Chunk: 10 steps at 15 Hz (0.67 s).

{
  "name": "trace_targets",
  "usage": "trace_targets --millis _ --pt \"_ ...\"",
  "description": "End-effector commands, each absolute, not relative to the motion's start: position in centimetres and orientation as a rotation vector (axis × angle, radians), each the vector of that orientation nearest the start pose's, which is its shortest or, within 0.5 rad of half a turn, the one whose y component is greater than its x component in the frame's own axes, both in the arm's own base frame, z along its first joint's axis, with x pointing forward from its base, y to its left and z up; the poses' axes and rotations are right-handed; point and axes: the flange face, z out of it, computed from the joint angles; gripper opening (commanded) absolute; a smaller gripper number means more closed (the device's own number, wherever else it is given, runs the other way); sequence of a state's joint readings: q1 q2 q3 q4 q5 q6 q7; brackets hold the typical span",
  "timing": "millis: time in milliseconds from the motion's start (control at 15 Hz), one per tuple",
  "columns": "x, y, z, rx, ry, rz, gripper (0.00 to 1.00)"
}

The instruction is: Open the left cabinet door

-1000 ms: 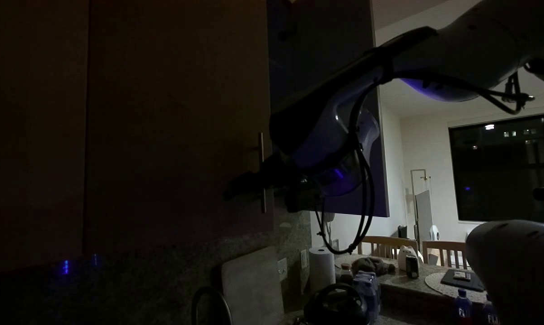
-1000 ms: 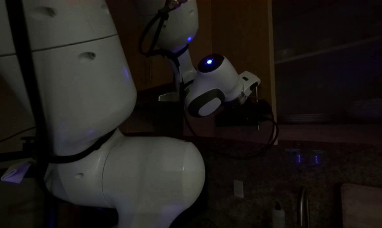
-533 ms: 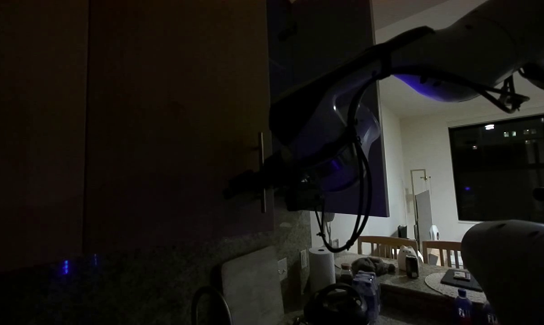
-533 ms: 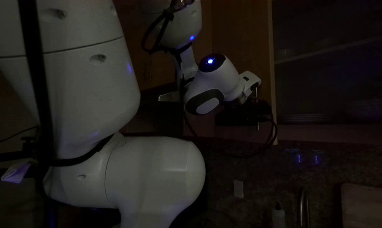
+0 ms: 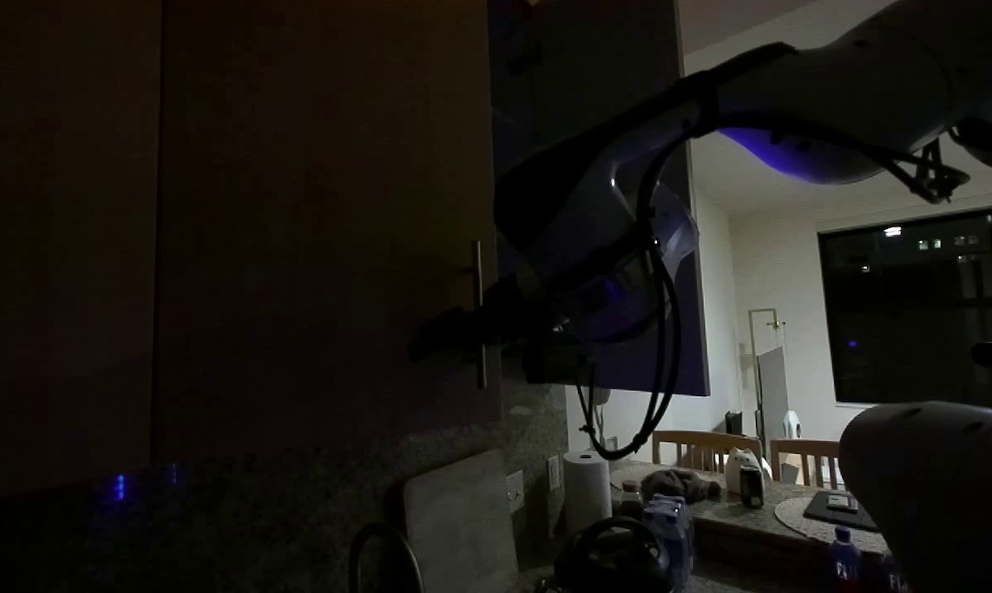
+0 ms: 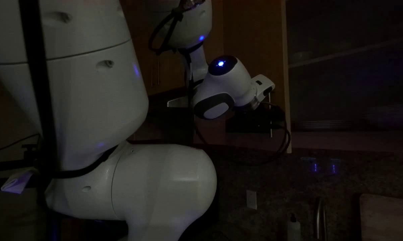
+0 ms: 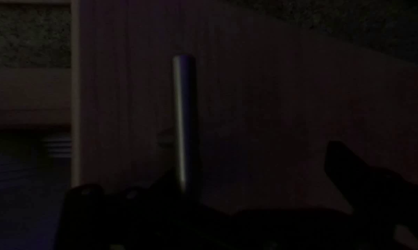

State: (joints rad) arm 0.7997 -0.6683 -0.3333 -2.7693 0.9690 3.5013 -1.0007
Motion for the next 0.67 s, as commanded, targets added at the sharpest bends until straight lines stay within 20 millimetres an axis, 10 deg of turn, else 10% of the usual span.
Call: trace_targets --millis 0,600 --pt "34.0 10.8 49.0 -2.411 -0.364 -1.540 1.00" --pt "32.4 11.8 49.2 -2.434 -0.221 -1.529 1.00"
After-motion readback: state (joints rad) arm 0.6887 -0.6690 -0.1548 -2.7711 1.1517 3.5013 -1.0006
